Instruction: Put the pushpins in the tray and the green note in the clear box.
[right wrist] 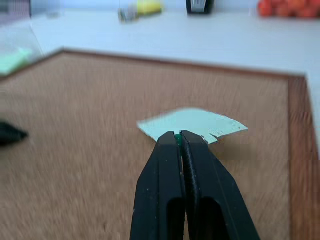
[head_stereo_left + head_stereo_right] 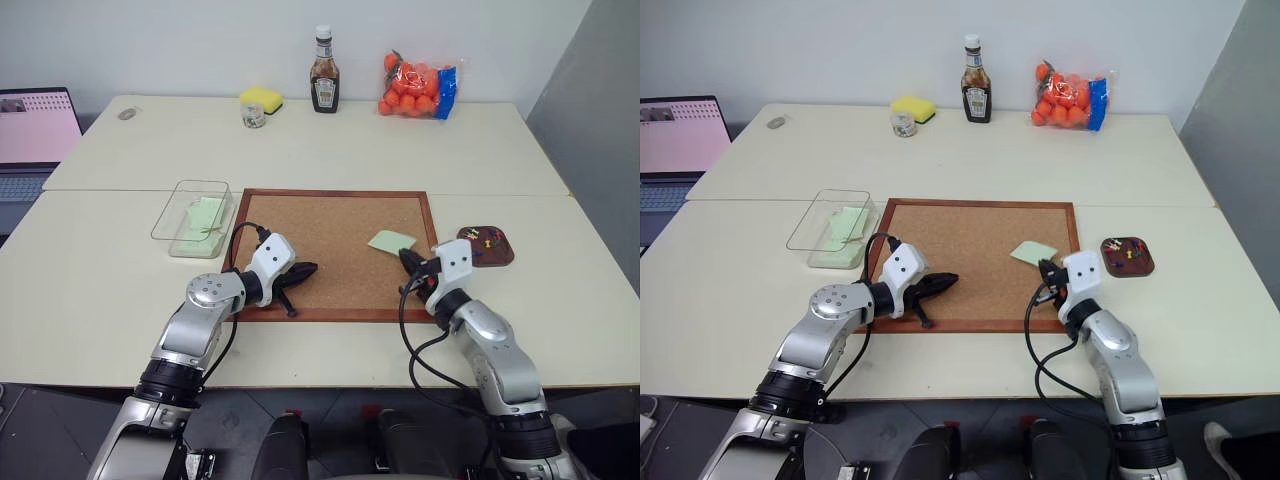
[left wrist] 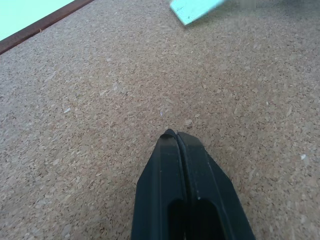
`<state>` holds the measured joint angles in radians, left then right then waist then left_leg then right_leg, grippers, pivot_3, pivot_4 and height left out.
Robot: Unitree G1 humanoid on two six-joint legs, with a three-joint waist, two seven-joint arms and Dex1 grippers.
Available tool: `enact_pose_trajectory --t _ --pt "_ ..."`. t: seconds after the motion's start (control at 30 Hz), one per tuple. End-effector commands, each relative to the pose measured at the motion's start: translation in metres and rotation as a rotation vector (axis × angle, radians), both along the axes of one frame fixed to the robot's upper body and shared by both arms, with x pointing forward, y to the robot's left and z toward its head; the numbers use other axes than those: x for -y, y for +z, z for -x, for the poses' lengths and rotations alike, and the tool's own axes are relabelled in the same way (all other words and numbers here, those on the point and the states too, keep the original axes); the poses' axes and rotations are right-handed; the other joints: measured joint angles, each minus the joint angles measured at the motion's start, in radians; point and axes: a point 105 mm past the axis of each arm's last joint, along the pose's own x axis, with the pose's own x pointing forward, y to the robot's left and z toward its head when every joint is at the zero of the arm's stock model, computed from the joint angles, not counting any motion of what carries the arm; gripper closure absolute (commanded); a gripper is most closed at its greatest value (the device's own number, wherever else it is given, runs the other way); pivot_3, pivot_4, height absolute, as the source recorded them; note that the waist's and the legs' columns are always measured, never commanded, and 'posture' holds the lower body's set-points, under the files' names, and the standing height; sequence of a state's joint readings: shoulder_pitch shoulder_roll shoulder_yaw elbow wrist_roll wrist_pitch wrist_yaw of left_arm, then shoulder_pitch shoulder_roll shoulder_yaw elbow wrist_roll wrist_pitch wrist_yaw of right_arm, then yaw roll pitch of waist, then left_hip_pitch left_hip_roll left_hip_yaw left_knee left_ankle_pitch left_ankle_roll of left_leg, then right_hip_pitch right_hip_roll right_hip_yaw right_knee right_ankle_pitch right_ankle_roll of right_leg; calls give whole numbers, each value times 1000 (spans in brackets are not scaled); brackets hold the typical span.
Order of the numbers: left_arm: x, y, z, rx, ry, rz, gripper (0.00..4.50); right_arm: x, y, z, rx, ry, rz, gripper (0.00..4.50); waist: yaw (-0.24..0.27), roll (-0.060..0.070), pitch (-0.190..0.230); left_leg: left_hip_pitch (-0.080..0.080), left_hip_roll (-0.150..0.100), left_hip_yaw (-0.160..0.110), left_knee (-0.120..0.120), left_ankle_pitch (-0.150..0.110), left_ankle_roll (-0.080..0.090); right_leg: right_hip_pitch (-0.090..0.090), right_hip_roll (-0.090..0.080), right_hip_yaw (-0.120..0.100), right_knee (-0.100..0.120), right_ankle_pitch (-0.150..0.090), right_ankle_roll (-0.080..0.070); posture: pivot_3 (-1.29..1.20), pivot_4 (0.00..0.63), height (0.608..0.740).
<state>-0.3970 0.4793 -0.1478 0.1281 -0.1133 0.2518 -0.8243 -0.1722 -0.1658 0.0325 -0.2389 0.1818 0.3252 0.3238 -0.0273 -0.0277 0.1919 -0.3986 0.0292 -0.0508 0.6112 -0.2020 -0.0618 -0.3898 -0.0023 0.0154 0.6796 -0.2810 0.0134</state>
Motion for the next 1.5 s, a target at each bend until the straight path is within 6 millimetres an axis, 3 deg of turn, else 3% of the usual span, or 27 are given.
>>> enact_pose_trajectory --t 0.03,0.13,0.27,0.47,0.77,1.03,1.5 --pt "1 -11 5 -40 -9 -17 4500 0 23 2 82 10 -33 4485 0 0 0 0 0 0 0 0 0 0 0 0 0 0 0 0 150 740" --pt "0 -8 2 -41 12 8 4500 -1 30 1 98 15 -33 4485 0 0 0 0 0 0 0 0 0 0 0 0 0 0 0 0 150 740" --pt "-2 18 -13 -21 90 107 4500 -2 34 -1 107 23 -30 4485 0 0 0 0 0 0 0 0 0 0 0 0 0 0 0 0 150 740" --pt "5 59 -21 -19 84 259 3475 -7 40 -2 117 43 -25 4500 -2 0 0 -1 0 -1 0 0 0 -1 0 -1 0 0 0 0 150 740" --pt "24 65 -11 188 -105 94 1529 -13 45 -5 116 63 0 4500 -3 0 0 -1 0 0 0 0 0 -1 1 0 1 0 0 0 150 740" --pt "39 87 -23 482 -147 -5 38 -26 54 -1 87 116 44 4500 -1 0 0 -1 0 0 0 0 0 -1 0 0 0 0 0 0 150 740" --pt "66 87 -39 621 -192 -67 38 -56 72 16 21 218 -19 4500 -2 0 0 -2 0 0 0 0 0 -1 1 -1 0 0 0 0 150 740"
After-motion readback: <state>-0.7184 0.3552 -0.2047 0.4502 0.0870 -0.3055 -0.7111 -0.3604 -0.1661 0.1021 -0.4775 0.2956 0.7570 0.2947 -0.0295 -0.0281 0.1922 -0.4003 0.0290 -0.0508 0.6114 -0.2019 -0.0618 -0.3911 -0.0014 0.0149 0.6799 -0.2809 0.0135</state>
